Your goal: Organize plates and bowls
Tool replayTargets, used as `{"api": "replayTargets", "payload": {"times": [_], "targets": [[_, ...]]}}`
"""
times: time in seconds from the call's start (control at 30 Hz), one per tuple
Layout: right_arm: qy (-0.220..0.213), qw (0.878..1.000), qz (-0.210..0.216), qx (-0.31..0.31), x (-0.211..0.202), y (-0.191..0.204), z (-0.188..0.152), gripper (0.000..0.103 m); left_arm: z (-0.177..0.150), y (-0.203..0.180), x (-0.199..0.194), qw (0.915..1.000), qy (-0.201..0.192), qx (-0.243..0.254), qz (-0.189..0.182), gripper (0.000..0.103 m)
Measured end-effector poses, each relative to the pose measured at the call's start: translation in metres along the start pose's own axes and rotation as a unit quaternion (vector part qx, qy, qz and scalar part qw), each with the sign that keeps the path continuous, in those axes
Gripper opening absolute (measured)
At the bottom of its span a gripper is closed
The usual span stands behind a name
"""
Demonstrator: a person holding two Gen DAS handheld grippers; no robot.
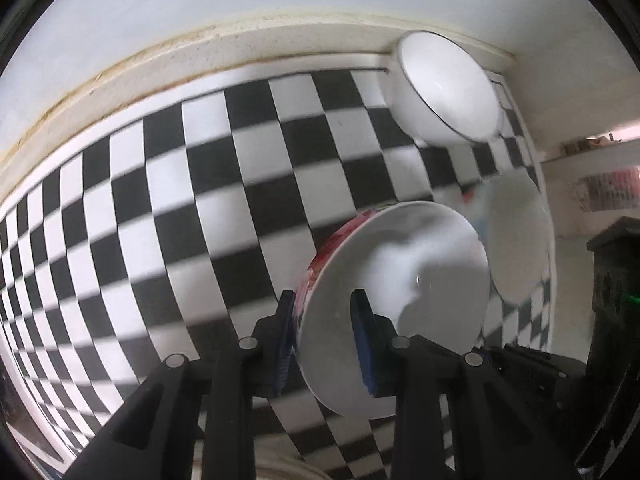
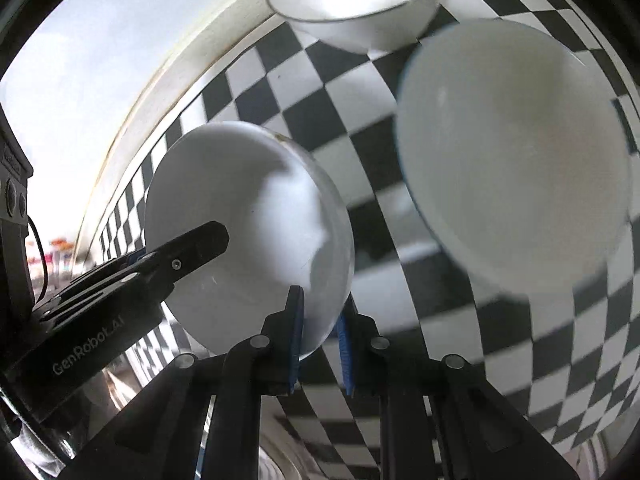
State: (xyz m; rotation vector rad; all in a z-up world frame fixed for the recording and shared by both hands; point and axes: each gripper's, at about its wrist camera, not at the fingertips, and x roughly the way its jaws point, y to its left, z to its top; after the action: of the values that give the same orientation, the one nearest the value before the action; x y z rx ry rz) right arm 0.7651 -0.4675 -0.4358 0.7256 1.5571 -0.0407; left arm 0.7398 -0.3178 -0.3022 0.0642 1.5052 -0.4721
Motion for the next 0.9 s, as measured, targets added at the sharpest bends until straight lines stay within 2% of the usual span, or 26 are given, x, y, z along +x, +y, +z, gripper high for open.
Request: {"api": "replayTargets", "payload": {"times": [0.2,0.3,0.4,0.57,0.6,0.7,0.9], "targets": [[0.002,0.999,-0.011,-0.032,-0.016,-0.017,-0.038,0.018,-0.054,-0.023,-0.012,1.0000,0.004,0.005,-0.005,0.025],[0.012,0.999,-0.014,-0.038,-0.017,-0.024,-0.067,0.017,-0.073,-0.034,-0.009,0.9999,0.013,0.004,-0.010,0.025],[0.020,0.999,-0.018,-0.041,-0.017,-0.035,-0.082,0.017,-0.094,-0.043,-0.003,0.9997,0.020,0.004,-0.016,0.025],[0.029,0.998,-0.031,-0.041,-0.014,-0.056,-0.116,0.017,-0.115,-0.054,0.013,0.9989,0.038,0.005,-0.026,0.025],[0.031,0.998,-0.033,-0.040,-0.011,-0.059,-0.119,0.017,-0.112,-0.056,0.018,0.9962,0.085,0.018,-0.008,0.025],[0.037,0.998,-0.038,-0.036,-0.007,-0.072,-0.132,0.017,-0.119,-0.061,0.027,0.9953,0.094,0.021,-0.008,0.025],[0.050,0.997,-0.048,-0.036,0.020,-0.063,-0.134,0.017,-0.133,-0.069,0.043,0.9936,0.110,0.025,-0.008,0.025]]}}
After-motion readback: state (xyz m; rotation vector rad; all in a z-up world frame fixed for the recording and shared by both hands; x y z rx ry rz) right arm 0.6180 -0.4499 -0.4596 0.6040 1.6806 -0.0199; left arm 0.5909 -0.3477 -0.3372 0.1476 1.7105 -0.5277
